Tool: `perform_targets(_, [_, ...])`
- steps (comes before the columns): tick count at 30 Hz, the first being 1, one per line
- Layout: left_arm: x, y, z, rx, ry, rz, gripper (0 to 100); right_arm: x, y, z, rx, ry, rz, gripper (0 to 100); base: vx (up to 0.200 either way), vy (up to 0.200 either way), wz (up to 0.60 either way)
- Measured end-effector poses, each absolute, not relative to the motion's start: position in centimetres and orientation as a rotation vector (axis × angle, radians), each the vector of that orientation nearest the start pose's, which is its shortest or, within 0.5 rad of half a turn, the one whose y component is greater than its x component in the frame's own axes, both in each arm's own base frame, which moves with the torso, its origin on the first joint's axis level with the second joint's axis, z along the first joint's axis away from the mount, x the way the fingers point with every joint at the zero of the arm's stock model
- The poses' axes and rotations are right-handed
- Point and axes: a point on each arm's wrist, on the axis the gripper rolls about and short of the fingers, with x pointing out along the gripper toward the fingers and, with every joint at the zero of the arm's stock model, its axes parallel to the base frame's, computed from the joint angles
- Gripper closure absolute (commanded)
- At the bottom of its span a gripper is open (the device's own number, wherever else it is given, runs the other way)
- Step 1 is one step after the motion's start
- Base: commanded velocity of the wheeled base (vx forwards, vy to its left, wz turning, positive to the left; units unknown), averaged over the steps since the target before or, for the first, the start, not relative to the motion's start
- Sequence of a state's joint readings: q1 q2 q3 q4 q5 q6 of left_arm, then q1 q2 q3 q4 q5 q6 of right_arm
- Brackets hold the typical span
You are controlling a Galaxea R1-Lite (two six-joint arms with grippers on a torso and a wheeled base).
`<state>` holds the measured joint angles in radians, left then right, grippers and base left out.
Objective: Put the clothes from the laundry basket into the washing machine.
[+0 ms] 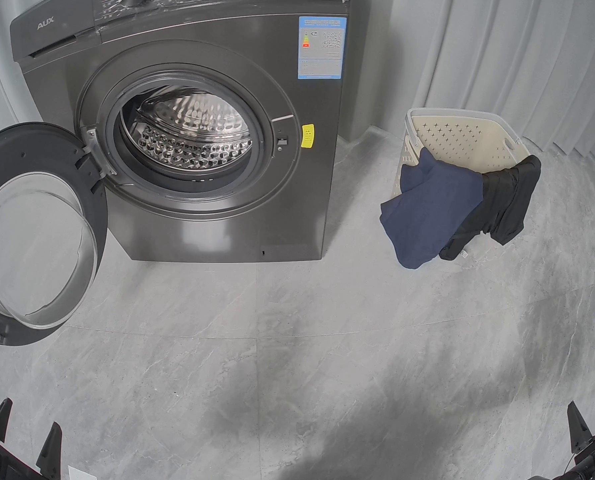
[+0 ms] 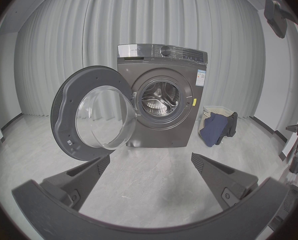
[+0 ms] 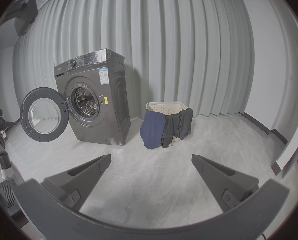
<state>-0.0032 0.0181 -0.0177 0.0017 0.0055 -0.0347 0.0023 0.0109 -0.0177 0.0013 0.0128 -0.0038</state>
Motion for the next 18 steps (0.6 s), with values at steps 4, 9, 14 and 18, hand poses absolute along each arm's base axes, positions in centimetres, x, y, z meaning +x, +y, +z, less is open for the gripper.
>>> perform_targets(4, [-2.27, 0.02, 8.06, -0.035, 0.002, 0.003, 0, -2.33, 0.02, 8.06, -0.004, -0.007, 0.016, 0, 0.000, 0.000, 0.00])
perform_targets(9, [-2.28, 0.02, 8.06, -0.035, 0.002, 0.002, 0, -2.33, 0.02, 8.06, -0.003, -0.006, 0.016, 0, 0.200, 0.000, 0.00])
perform_targets(14, [-2.27, 0.02, 8.06, -0.039, 0.002, 0.002, 0, -2.32, 0.03, 8.06, -0.003, -0.006, 0.016, 0, 0.200, 0.000, 0.00])
perform_targets(18, [-2.28, 0.02, 8.06, -0.039, 0.002, 0.003, 0, -2.32, 0.02, 8.06, -0.003, -0.006, 0.016, 0, 0.100, 0.000, 0.00])
